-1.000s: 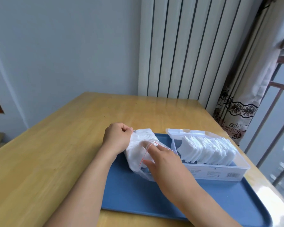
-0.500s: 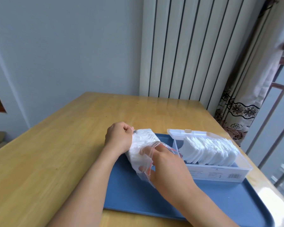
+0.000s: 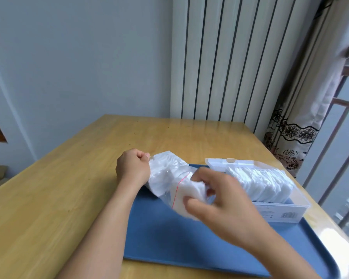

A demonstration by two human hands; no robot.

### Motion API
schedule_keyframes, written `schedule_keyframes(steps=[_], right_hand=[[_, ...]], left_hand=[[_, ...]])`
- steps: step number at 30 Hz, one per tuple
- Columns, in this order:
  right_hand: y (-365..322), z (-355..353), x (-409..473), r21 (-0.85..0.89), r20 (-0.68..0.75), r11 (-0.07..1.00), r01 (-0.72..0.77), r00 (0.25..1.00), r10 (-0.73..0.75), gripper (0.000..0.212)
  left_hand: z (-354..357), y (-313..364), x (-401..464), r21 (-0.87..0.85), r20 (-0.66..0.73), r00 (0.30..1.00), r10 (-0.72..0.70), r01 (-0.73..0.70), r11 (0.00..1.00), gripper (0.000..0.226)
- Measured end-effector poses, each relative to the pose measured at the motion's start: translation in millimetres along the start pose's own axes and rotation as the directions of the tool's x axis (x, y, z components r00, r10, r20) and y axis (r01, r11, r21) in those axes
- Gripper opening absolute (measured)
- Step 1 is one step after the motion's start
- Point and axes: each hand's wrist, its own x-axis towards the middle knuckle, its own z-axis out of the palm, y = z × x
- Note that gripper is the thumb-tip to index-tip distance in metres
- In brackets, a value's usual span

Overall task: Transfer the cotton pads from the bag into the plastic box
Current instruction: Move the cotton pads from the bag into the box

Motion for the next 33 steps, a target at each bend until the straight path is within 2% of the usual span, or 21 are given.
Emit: schedule_keyframes(steps=[2, 4, 6, 7, 8, 10, 12, 13, 15, 17, 19, 22, 23, 25, 27, 28, 30, 33], right_hand=[[1, -18, 3, 0.126, -0.086, 0.992, -0.019, 0.996, 0.03, 0.014], [6, -32, 9, 0.42, -0.151, 0.906, -0.046, 0.981, 0.12, 0.015], [13, -39, 15, 0.71, -0.104, 0.7, -0.079, 0.971, 0.215, 0.02], [15, -39, 17, 0.81, -0.052, 0.577, -0.106, 0.967, 0.25, 0.026], [17, -39, 18, 0.87, -0.001, 0.474, -0.134, 0.962, 0.274, 0.029], [17, -34, 20, 0.922, 0.084, 0.339, -0.185, 0.953, 0.291, 0.035], [21, -31, 20, 0.936, 0.115, 0.292, -0.194, 0.957, 0.268, 0.045], [22, -31, 20, 0.938, 0.122, 0.285, -0.197, 0.957, 0.262, 0.048], [21, -30, 20, 0.943, 0.131, 0.265, -0.202, 0.956, 0.261, 0.048], [18, -29, 20, 0.943, 0.106, 0.276, -0.184, 0.955, 0.276, 0.046], [20, -26, 20, 0.926, 0.063, 0.338, -0.168, 0.952, 0.299, 0.038], [22, -28, 20, 0.752, -0.048, 0.64, -0.159, 0.955, 0.294, 0.022], [24, -28, 20, 0.691, -0.075, 0.709, -0.142, 0.961, 0.265, 0.02], [28, -28, 20, 0.592, -0.135, 0.802, -0.084, 0.97, 0.201, 0.02], [33, -27, 21, 0.362, -0.288, 0.932, -0.032, 0.947, 0.144, 0.038], [35, -27, 22, 0.244, -0.379, 0.97, -0.012, 0.919, 0.106, 0.045], [37, -29, 22, 0.115, -0.533, 0.992, 0.043, 0.845, 0.025, 0.044], [37, -33, 22, 0.095, -0.622, 0.991, 0.095, 0.783, -0.016, 0.028]], left_hand=[[-1, 0, -2, 0.033, -0.006, 1.0, 0.021, -0.021, 0.999, 0.02], [-2, 4, -7, 0.064, -0.026, 0.996, 0.08, -0.078, 0.995, 0.019], [-6, 20, -20, -0.045, -0.098, 0.974, 0.203, -0.208, 0.977, 0.024], [-8, 33, -32, -0.192, -0.107, 0.957, 0.268, -0.285, 0.939, 0.034], [-11, 48, -48, -0.375, -0.063, 0.942, 0.33, -0.329, 0.867, 0.047], [-13, 72, -81, -0.64, 0.147, 0.876, 0.459, -0.27, 0.719, 0.066], [-5, 83, -107, -0.687, 0.347, 0.781, 0.519, -0.165, 0.708, 0.075], [0, 83, -115, -0.673, 0.391, 0.756, 0.525, -0.154, 0.724, 0.076], [12, 78, -121, -0.634, 0.395, 0.754, 0.524, -0.19, 0.75, 0.077], [19, 74, -119, -0.609, 0.393, 0.77, 0.503, -0.192, 0.77, 0.074], [20, 72, -114, -0.611, 0.424, 0.763, 0.488, -0.157, 0.776, 0.066], [15, 75, -108, -0.657, 0.475, 0.765, 0.436, -0.021, 0.754, 0.031], [12, 77, -106, -0.671, 0.498, 0.762, 0.414, 0.036, 0.741, 0.024], [7, 78, -104, -0.692, 0.544, 0.745, 0.385, 0.138, 0.709, 0.023], [4, 78, -101, -0.705, 0.548, 0.748, 0.375, 0.172, 0.688, 0.023], [4, 77, -99, -0.708, 0.539, 0.759, 0.365, 0.173, 0.684, 0.023], [4, 76, -96, -0.723, 0.523, 0.774, 0.358, 0.18, 0.667, 0.021], [3, 76, -96, -0.746, 0.528, 0.764, 0.37, 0.208, 0.633, 0.022]])
